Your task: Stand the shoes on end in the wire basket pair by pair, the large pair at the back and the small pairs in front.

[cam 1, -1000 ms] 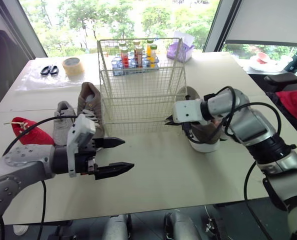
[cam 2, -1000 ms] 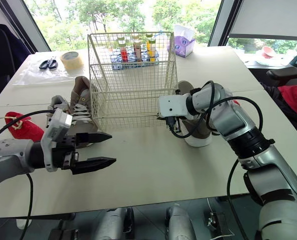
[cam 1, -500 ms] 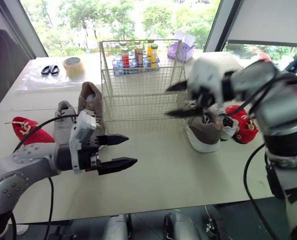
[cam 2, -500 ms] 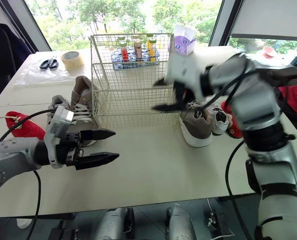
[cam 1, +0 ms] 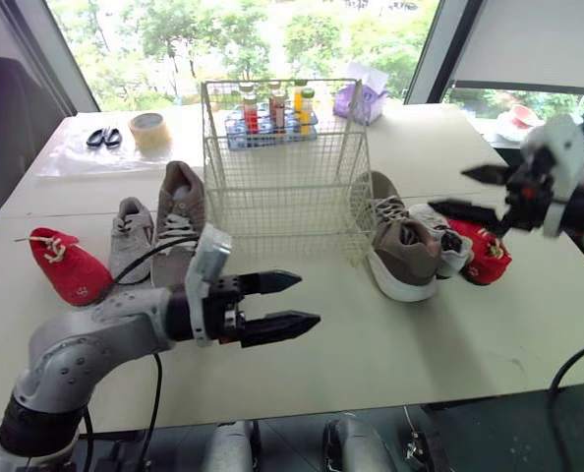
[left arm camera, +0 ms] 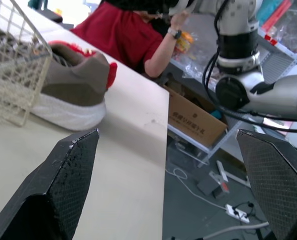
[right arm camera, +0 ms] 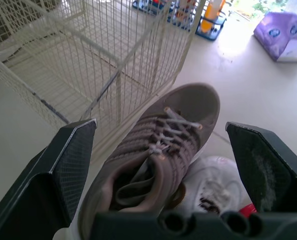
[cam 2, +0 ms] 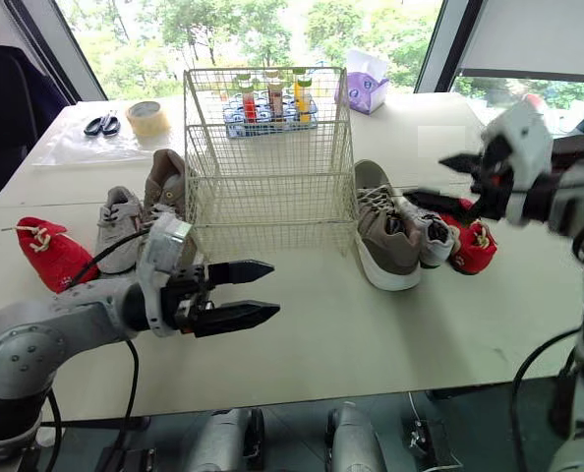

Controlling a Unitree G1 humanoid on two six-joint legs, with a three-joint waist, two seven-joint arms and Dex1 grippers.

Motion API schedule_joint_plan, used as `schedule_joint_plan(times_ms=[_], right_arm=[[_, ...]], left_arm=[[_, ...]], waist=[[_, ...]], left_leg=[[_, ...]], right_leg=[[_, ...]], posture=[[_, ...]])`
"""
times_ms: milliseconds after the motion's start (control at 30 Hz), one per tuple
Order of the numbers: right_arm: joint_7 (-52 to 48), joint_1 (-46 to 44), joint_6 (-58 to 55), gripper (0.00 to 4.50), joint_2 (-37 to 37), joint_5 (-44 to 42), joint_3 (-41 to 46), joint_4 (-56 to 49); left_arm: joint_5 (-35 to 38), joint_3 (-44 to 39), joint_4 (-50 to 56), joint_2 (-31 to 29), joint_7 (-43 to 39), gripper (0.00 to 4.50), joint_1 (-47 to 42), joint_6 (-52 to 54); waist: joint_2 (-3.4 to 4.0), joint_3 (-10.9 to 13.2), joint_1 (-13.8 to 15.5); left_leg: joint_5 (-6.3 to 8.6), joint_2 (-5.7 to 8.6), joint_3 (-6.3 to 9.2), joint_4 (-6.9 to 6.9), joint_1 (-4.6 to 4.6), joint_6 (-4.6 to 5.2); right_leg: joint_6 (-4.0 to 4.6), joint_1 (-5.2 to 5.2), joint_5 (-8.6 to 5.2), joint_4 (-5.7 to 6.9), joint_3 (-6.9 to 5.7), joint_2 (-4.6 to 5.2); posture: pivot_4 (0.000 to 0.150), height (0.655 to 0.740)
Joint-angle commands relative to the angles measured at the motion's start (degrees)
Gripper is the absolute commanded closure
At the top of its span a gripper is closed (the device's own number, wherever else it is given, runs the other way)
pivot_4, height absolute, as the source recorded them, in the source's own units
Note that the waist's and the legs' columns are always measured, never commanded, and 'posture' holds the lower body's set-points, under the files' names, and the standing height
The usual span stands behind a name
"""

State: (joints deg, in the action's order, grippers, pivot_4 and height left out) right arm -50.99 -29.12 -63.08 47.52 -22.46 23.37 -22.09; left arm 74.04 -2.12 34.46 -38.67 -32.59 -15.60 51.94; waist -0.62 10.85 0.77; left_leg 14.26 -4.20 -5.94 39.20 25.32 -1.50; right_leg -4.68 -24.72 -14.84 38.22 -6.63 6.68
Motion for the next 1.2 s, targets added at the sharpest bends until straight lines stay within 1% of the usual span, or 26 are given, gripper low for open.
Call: schedule_joint_plan(times_ms=[33,67,100,167,233,333,433,567,733,833,967,1067,1133,1167,1200], right_arm=[[8.3,6.2,0.5,0.03,-7.7,-2.0,9.2,-10.7],[9.4,9.4,1.6,0.03,-10.8,-3.2,10.7,-13.7],[9.9,11.4,2.6,0.03,-12.5,-4.2,11.5,-15.5],[14.3,18.7,4.9,0.03,-20.2,-4.6,13.0,-20.7],[19.4,24.1,8.3,0.03,-25.3,-2.0,12.5,-22.2],[23.5,28.2,13.7,0.03,-29.1,0.0,9.8,-20.9],[25.2,27.9,17.8,0.03,-31.1,0.2,5.5,-18.1],[26.8,26.2,23.1,0.03,-32.2,0.4,1.6,-12.4],[27.9,23.6,28.2,0.03,-31.3,1.4,-1.6,-4.9],[28.8,22.3,32.3,0.03,-30.3,4.5,-4.1,1.8],[30.1,20.7,37.0,0.03,-30.7,6.1,-6.3,8.8],[30.3,20.3,39.7,0.81,-31.0,6.1,-7.5,11.2],[30.6,20.6,40.8,1.56,-31.3,6.1,-8.1,11.4],[30.8,20.9,41.2,2.10,-31.4,6.2,-8.4,11.4],[30.9,21.2,41.4,2.28,-31.4,6.1,-8.7,11.3]], left_arm=[[-4.3,1.2,0.7,0.2,-1.4,0.00,1.0,-1.8],[-6.1,1.8,0.3,0.3,-2.1,0.00,1.3,-2.3],[-7.2,2.2,0.0,0.3,-2.5,0.00,1.5,-2.6],[-13.5,4.0,-0.8,0.2,-4.5,0.00,2.2,-5.7],[-16.6,4.5,-0.7,1.7,-3.8,0.00,3.0,-7.7],[-19.4,5.8,0.5,2.8,-3.6,0.00,4.0,-8.2],[-21.6,6.6,0.6,2.3,-4.9,0.00,4.9,-8.3],[-22.0,5.8,0.0,2.5,-5.7,0.00,6.0,-8.2],[-22.7,5.6,0.1,3.2,-5.4,0.00,6.8,-8.0],[-23.6,6.0,0.0,3.9,-5.0,0.00,6.9,-8.2],[-24.9,6.3,-0.2,4.5,-5.0,0.00,6.8,-8.5],[-25.6,6.1,-0.5,4.7,-5.3,0.00,6.7,-8.6],[-26.1,6.0,-0.7,4.7,-5.6,0.00,6.7,-8.6],[-26.3,5.9,-0.9,4.7,-5.9,0.00,6.6,-8.7],[-26.6,6.0,-1.1,4.7,-6.1,0.00,6.6,-8.8]], waist=[[0.01,0.0,0.1],[0.02,0.0,0.1],[0.01,0.0,0.2],[-0.01,-0.1,0.4],[0.02,-0.1,0.2],[0.09,-0.1,-0.1],[0.13,-0.1,-0.5],[0.20,-0.2,-0.4],[0.20,-0.2,-0.1],[0.20,-0.2,-0.1],[0.20,-0.2,-0.1],[0.17,-0.2,-0.1],[0.18,-0.2,-0.2],[0.18,-0.2,-0.2],[0.19,-0.2,-0.2]], left_leg=[[0.00,0.00,0.03,0.04,0.00,0.00],[0.01,0.01,0.07,0.04,0.00,0.01],[0.01,0.02,0.07,0.07,0.01,0.02],[0.07,0.05,0.15,0.02,0.02,0.11],[0.07,0.05,0.17,-0.01,0.00,0.12],[0.11,0.08,0.12,0.02,0.00,0.20],[0.16,0.03,0.15,0.02,-0.05,0.28],[0.16,-0.03,0.16,0.00,-0.05,0.28],[0.17,-0.01,0.16,0.01,-0.02,0.29],[0.17,-0.01,0.16,0.01,-0.03,0.29],[0.16,-0.02,0.16,0.01,-0.04,0.29],[0.16,-0.02,0.15,0.03,-0.04,0.30],[0.16,-0.02,0.16,0.03,-0.06,0.30],[0.16,-0.02,0.16,0.03,-0.07,0.30],[0.16,-0.02,0.16,0.03,-0.07,0.29]], right_leg=[[0.00,0.03,0.00,0.01,-0.01,0.00],[0.00,0.07,0.00,-0.02,-0.04,0.00],[-0.01,0.07,0.00,-0.02,-0.03,0.00],[-0.01,0.12,-0.02,-0.10,-0.11,0.01],[-0.01,0.14,-0.02,-0.12,-0.13,0.00],[-0.01,0.13,-0.02,-0.12,-0.06,0.02],[0.01,0.12,-0.02,-0.10,-0.05,-0.04],[0.04,0.12,-0.04,-0.09,-0.05,-0.12],[0.03,0.12,-0.04,-0.10,-0.06,-0.10],[0.03,0.12,-0.04,-0.10,-0.06,-0.10],[0.03,0.12,-0.04,-0.10,-0.06,-0.10],[0.03,0.14,-0.03,-0.09,-0.06,-0.10],[0.03,0.16,-0.03,-0.09,-0.06,-0.10],[0.03,0.16,-0.03,-0.09,-0.06,-0.10],[0.03,0.16,-0.03,-0.08,-0.06,-0.10]], posture=[[0.150,0.6938],[0.150,0.6938],[0.150,0.6938],[0.150,0.6938],[0.150,0.6938],[0.150,0.6938],[0.150,0.6938],[0.150,0.6938],[0.150,0.6938],[0.150,0.6938],[0.150,0.6938],[0.150,0.6938],[0.150,0.6938],[0.150,0.6938],[0.150,0.6938]])
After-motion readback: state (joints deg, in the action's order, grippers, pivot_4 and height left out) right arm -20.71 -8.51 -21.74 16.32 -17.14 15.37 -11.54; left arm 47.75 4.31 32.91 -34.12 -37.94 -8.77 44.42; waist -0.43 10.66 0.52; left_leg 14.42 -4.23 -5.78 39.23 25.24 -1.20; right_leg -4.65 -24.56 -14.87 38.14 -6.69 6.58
